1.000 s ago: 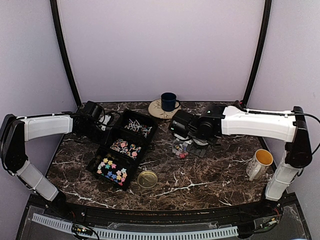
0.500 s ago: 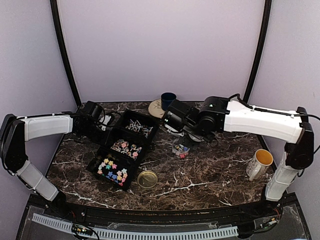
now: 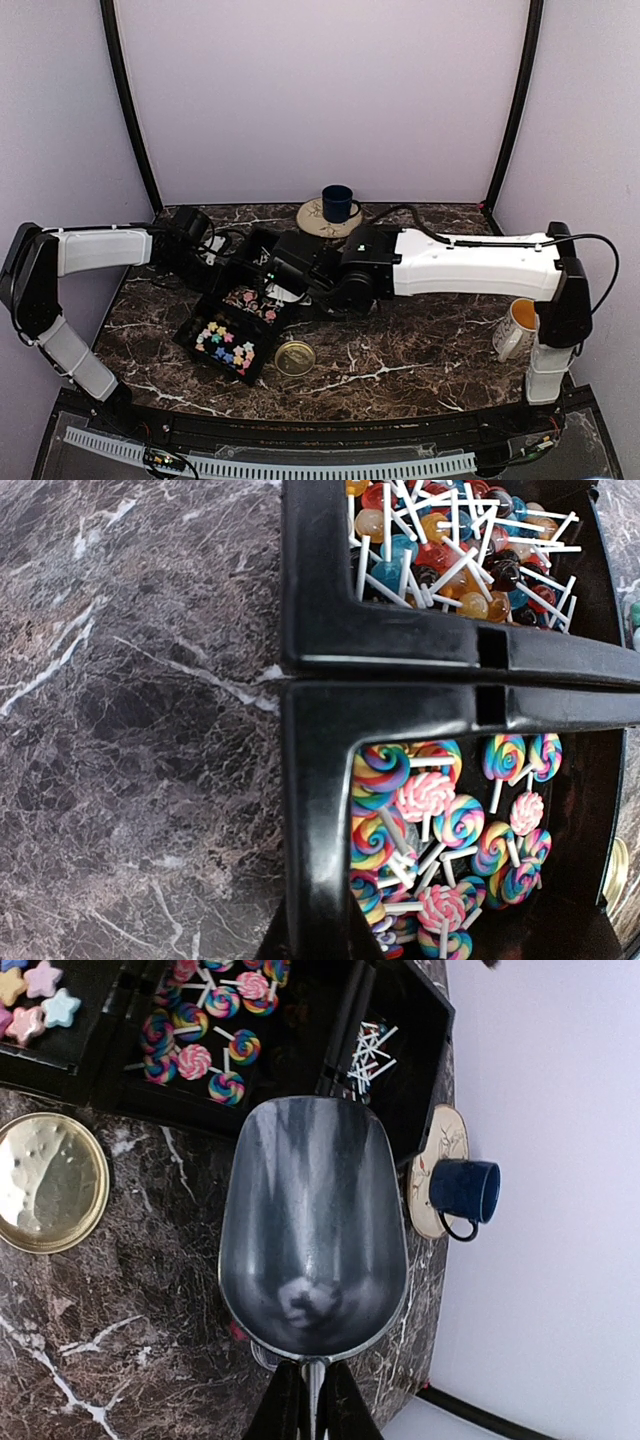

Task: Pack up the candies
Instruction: Scoop the fake candies from the plate.

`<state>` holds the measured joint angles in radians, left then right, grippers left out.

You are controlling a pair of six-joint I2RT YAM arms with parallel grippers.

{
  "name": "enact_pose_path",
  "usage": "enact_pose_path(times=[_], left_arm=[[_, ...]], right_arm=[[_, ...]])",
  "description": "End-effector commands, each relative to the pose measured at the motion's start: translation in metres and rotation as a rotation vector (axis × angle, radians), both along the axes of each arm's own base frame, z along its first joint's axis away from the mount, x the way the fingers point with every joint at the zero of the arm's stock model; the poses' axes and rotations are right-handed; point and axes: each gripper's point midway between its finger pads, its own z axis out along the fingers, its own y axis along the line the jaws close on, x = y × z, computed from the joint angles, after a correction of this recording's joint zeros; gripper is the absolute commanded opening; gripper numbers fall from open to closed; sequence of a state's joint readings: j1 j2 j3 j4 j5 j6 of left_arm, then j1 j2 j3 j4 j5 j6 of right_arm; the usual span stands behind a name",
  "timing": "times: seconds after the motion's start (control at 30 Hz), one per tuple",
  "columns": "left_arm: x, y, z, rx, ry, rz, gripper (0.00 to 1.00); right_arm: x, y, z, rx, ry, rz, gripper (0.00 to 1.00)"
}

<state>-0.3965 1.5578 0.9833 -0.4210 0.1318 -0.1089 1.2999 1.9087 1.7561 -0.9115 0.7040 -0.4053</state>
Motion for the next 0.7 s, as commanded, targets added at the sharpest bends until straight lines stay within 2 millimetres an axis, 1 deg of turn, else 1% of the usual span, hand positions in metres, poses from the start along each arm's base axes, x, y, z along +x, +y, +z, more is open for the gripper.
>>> enact_pose_path(times=[0.0, 0.1, 0.3, 0.5, 0.67], left_arm=[[0.025, -0.011, 0.042, -0.037, -0.124, 0.008, 0.0], [0.026, -0.007, 0.042, 0.002, -0.135, 0.013, 0.0], [0.03, -0.001, 0.045, 0.058, -0.153, 0.023, 0.0], [0.03, 0.001, 0.049, 0.127, -0.171, 0.009, 0.0], [0.027, -0.001, 0.051, 0.168, -0.169, -0.015, 0.0]], right_arm=[[-0.009, 0.031, 0.001, -0.044, -0.047, 0.096, 0.0], [-0.01, 0.04, -0.007, -0.084, -0.05, 0.117, 0.0], [-0.005, 0.052, -0.017, -0.15, -0.086, 0.143, 0.0], [0.007, 0.054, -0.034, -0.251, -0.157, 0.139, 0.0], [0.02, 0.052, -0.042, -0.299, -0.204, 0.119, 0.0]])
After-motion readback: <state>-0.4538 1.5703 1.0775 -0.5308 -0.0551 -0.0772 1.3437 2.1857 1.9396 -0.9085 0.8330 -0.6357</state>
